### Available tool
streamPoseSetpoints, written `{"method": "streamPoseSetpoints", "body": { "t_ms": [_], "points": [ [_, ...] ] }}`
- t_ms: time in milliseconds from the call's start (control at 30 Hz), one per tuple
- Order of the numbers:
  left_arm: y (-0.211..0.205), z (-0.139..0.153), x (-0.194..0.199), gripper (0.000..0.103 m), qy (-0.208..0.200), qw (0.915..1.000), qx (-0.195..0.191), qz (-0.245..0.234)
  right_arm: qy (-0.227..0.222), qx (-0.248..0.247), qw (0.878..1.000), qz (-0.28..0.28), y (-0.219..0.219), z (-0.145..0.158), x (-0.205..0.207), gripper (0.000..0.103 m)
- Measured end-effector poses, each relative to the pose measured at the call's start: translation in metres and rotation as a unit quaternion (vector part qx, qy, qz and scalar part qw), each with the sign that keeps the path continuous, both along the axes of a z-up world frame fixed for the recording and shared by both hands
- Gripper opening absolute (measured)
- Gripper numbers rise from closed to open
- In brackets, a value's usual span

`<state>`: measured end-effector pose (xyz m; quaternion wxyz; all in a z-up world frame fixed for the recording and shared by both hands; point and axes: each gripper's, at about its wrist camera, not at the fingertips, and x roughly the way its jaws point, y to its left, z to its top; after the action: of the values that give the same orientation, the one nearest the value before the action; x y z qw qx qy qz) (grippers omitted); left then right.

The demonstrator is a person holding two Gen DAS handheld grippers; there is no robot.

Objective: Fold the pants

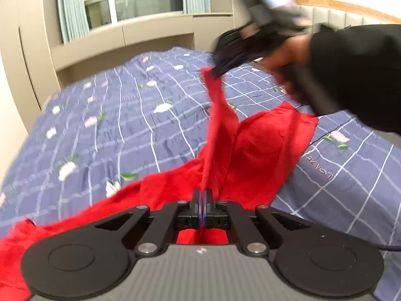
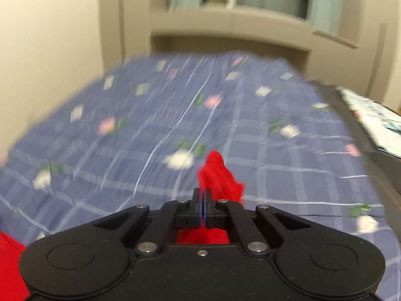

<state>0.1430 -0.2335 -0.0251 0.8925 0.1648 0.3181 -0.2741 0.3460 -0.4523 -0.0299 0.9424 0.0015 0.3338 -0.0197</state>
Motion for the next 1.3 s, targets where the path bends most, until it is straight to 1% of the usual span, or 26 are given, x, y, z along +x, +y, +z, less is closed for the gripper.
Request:
{"method": "streamPoseSetpoints", "body": {
  "t_ms": [33, 100, 167, 267, 333, 433, 533, 567, 600, 633, 667, 700, 833, 900, 1000, 1067, 1133, 1167, 1200, 1233, 1267, 1300],
  "points": [
    [-0.003, 0.000, -0.003, 0.000, -0.011, 0.9999, 0.010, -0.004, -0.018, 0.016, 1.000, -0.015, -0.014, 0.007, -0.016, 0.000],
    [-0.008, -0.001, -0.008, 0.000, -0.027, 0.9991, 0.028, -0.015, -0.040, 0.045, 0.997, -0.044, -0.037, 0.013, -0.049, 0.000],
    [-0.014, -0.006, -0.014, 0.000, -0.037, 0.9978, 0.048, -0.028, -0.043, 0.059, 0.995, -0.067, -0.055, 0.007, -0.081, 0.000],
    [-0.025, -0.018, -0.022, 0.000, -0.035, 0.9953, 0.077, -0.046, -0.025, 0.067, 0.993, -0.094, -0.074, -0.018, -0.118, 0.000],
    [-0.031, -0.027, -0.026, 0.000, -0.026, 0.9936, 0.094, -0.058, -0.005, 0.088, 0.990, -0.114, -0.086, -0.039, -0.134, 0.000],
    [-0.036, -0.039, -0.032, 0.000, -0.015, 0.9914, 0.111, -0.068, 0.008, 0.111, 0.985, -0.133, -0.092, -0.061, -0.152, 0.000],
    [-0.038, -0.045, -0.031, 0.000, -0.004, 0.9907, 0.119, -0.067, 0.010, 0.133, 0.983, -0.126, -0.093, -0.071, -0.159, 0.002],
    [-0.037, -0.047, -0.029, 0.000, -0.003, 0.9906, 0.120, -0.067, 0.009, 0.139, 0.982, -0.124, -0.093, -0.072, -0.158, 0.010],
    [-0.037, -0.047, -0.028, 0.000, -0.001, 0.9906, 0.120, -0.065, 0.006, 0.145, 0.981, -0.125, -0.095, -0.073, -0.160, 0.022],
    [-0.036, -0.047, -0.027, 0.000, 0.000, 0.9906, 0.121, -0.064, 0.006, 0.154, 0.980, -0.127, -0.098, -0.074, -0.159, 0.030],
    [-0.036, -0.047, -0.026, 0.000, 0.002, 0.9907, 0.120, -0.063, 0.005, 0.162, 0.978, -0.129, -0.102, -0.074, -0.160, 0.041],
    [-0.036, -0.047, -0.025, 0.000, 0.004, 0.9908, 0.120, -0.062, 0.003, 0.169, 0.977, -0.133, -0.106, -0.073, -0.159, 0.045],
    [-0.038, -0.050, -0.025, 0.000, 0.007, 0.9905, 0.123, -0.062, -0.002, 0.181, 0.972, -0.147, -0.124, -0.074, -0.153, 0.049],
    [-0.038, -0.050, -0.026, 0.000, 0.008, 0.9905, 0.123, -0.061, 0.003, 0.167, 0.973, -0.157, -0.130, -0.073, -0.142, 0.051],
    [-0.037, -0.050, -0.026, 0.000, 0.011, 0.9910, 0.120, -0.057, 0.002, 0.130, 0.979, -0.158, -0.133, -0.065, -0.125, 0.051],
    [-0.038, -0.051, -0.026, 0.000, 0.011, 0.9909, 0.122, -0.057, 0.007, 0.117, 0.983, -0.140, -0.135, -0.061, -0.113, 0.052],
    [-0.039, -0.052, -0.025, 0.000, 0.013, 0.9909, 0.122, -0.055, 0.021, 0.101, 0.988, -0.114, -0.136, -0.061, -0.099, 0.051],
    [-0.039, -0.052, -0.025, 0.000, 0.013, 0.9910, 0.122, -0.054, 0.029, 0.096, 0.989, -0.105, -0.135, -0.062, -0.094, 0.048],
    [-0.039, -0.052, -0.025, 0.000, 0.014, 0.9911, 0.121, -0.053, 0.039, 0.090, 0.991, -0.095, -0.135, -0.064, -0.088, 0.042],
    [-0.039, -0.052, -0.025, 0.000, 0.014, 0.9911, 0.121, -0.052, 0.050, 0.081, 0.992, -0.085, -0.134, -0.066, -0.083, 0.039],
    [-0.040, -0.053, -0.025, 0.000, 0.014, 0.9912, 0.121, -0.052, 0.057, 0.071, 0.993, -0.078, -0.132, -0.067, -0.080, 0.032],
    [-0.039, -0.053, -0.024, 0.000, 0.015, 0.9913, 0.120, -0.051, 0.060, 0.064, 0.994, -0.068, -0.129, -0.068, -0.078, 0.021]
  ]
}}
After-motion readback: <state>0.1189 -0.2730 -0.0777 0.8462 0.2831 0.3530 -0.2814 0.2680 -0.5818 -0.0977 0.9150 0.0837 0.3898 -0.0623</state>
